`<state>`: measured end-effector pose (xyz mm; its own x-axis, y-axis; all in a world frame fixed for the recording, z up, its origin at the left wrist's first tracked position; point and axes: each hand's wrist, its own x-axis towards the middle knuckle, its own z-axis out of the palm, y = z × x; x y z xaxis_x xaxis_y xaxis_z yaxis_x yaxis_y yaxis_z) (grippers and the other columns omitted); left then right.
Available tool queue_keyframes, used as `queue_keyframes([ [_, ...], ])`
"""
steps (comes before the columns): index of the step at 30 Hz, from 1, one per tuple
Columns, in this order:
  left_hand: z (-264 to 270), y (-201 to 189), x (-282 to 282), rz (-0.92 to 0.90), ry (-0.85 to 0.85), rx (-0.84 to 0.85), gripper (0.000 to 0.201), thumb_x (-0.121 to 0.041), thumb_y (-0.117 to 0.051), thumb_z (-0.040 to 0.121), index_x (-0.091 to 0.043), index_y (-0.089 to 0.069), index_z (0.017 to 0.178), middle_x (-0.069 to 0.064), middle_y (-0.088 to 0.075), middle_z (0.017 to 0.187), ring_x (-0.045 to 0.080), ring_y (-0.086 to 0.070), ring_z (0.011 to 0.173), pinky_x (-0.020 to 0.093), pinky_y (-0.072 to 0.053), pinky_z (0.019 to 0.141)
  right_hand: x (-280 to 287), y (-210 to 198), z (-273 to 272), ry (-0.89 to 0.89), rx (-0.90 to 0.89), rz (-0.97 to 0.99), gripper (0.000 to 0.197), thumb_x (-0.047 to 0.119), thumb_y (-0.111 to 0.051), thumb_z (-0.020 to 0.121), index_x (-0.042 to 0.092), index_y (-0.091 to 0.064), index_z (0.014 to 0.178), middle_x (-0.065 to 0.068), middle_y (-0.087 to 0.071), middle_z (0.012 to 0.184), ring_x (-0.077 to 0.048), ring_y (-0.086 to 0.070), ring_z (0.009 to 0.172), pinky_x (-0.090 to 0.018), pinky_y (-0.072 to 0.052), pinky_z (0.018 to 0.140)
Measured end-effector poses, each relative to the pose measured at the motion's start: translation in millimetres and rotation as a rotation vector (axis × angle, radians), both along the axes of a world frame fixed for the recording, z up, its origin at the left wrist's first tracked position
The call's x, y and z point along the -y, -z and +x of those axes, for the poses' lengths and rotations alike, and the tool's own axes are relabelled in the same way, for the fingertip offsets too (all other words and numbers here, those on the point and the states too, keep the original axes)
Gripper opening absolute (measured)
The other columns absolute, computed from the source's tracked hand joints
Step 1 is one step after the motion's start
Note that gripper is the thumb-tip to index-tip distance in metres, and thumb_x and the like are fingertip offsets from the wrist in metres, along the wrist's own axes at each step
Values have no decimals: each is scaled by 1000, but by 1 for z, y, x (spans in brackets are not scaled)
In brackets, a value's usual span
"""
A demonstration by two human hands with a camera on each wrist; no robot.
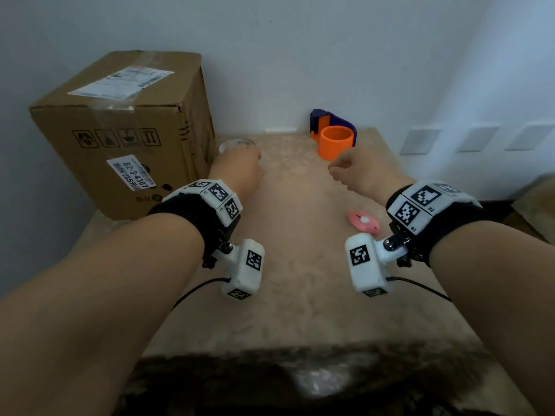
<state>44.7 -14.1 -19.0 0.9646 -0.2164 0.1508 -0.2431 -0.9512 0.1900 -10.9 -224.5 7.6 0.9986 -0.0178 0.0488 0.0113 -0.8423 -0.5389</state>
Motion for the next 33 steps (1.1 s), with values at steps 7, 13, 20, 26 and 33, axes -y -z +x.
queue_keyframes([
  [7,-54,-4,15,-88,83,-3,38,-26,-50,94,-5,-55,126,18,-58,127,33,-53,119,43,-44,101,22,8,-41,61,-49,35,21,16,-56,87,1,-69,94,-7,-68,97,-20,-58,85,-28,-46,77],
  [13,-80,5,14,-95,80,-44,38,-29,-50,93,-10,-54,125,13,-60,126,30,-56,115,41,-46,98,47,35,-61,271,-96,-9,19,23,-54,77,10,-59,64,-14,-68,85,-33,-64,87,-43,-55,85],
  [20,-84,7,2,-134,60,-35,34,-25,-51,93,-8,-56,123,13,-60,125,29,-55,115,40,-45,98,19,33,-64,187,-230,-7,41,39,-59,87,1,-64,73,-14,-60,73,-30,-60,81,-26,-38,56],
  [26,-62,3,-6,-126,-24,-24,41,-21,-49,93,-10,-48,133,15,-41,138,35,-45,124,42,-39,103,-8,31,-29,175,-184,100,14,18,-62,86,4,-63,88,-14,-62,84,-25,-57,77,-32,-47,70],
  [33,-10,7,-6,-7,-147,-125,54,-27,-47,94,-17,-30,144,17,-25,148,39,-33,130,47,-35,104,-40,45,38,194,-139,239,25,10,-56,87,-6,-65,104,-23,-67,105,-26,-58,84,-36,-54,78],
])
